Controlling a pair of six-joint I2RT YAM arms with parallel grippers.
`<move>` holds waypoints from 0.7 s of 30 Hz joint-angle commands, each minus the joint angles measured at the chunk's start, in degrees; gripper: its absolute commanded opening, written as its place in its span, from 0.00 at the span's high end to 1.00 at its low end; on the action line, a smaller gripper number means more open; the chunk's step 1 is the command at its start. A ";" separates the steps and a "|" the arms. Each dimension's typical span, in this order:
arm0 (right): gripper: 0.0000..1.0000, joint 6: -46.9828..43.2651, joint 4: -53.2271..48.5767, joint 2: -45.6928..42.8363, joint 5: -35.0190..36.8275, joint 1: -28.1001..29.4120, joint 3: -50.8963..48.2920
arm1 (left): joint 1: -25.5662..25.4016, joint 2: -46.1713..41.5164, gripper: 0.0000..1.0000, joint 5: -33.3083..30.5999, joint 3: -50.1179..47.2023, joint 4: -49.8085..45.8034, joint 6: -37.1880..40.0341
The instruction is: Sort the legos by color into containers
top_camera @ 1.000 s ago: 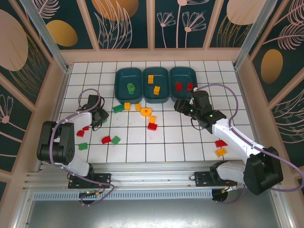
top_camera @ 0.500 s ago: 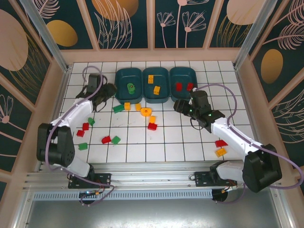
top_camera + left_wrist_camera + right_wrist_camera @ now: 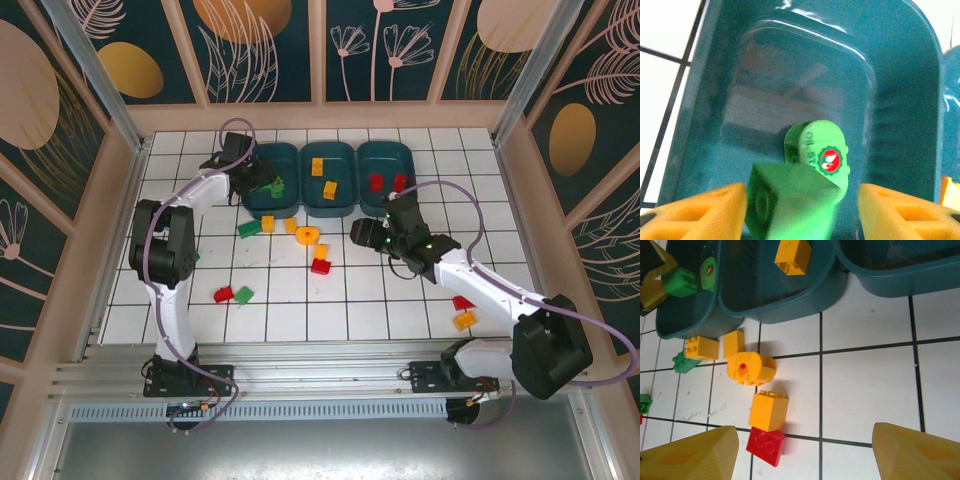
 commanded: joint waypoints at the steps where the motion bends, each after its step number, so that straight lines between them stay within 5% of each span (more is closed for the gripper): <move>1: 0.24 1.35 -5.47 -0.29 7.81 0.06 1.89 | -0.70 -3.45 0.29 3.15 2.31 0.35 2.68; 5: 0.23 3.18 -10.41 -1.15 13.36 -0.82 2.54 | -0.82 -11.20 0.22 14.62 -6.41 10.32 -2.18; 9: 0.17 7.56 -17.05 -3.80 20.37 -4.48 1.39 | -1.67 -22.34 0.18 17.89 -15.90 18.08 -5.37; 16: 0.12 7.34 -19.82 -14.65 9.27 -30.63 -6.57 | -2.91 -43.23 0.06 16.13 -42.22 30.23 -12.36; 21: 0.13 2.79 -22.04 -6.48 0.08 -46.86 -4.01 | -2.87 -49.62 0.04 16.50 -55.40 33.30 -13.96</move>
